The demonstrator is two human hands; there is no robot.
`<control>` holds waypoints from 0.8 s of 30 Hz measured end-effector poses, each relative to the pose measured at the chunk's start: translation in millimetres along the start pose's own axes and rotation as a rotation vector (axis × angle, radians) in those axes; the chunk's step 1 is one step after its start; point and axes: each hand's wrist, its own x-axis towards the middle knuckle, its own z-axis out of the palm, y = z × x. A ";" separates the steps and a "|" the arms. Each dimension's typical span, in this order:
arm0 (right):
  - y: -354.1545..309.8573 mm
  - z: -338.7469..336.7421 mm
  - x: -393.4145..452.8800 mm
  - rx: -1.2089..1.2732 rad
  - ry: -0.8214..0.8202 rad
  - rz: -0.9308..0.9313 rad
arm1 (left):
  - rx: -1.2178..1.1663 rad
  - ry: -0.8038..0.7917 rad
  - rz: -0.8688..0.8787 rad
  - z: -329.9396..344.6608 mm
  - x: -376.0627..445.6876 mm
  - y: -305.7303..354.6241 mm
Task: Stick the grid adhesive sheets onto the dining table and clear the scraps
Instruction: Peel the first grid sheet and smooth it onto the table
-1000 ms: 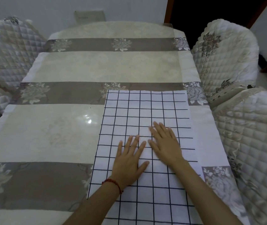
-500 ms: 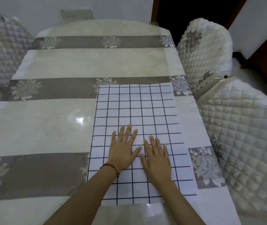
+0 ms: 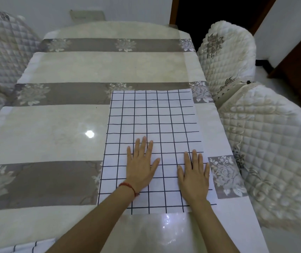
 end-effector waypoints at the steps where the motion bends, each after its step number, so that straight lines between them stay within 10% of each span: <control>1: 0.1 0.2 -0.3 0.003 0.005 0.000 | -0.008 -0.004 0.007 3.6 -11.3 5.0; 24: -8.8 -21.4 -13.6 0.178 -0.031 -0.035 | -0.106 -0.108 -0.152 -30.3 -74.1 -44.2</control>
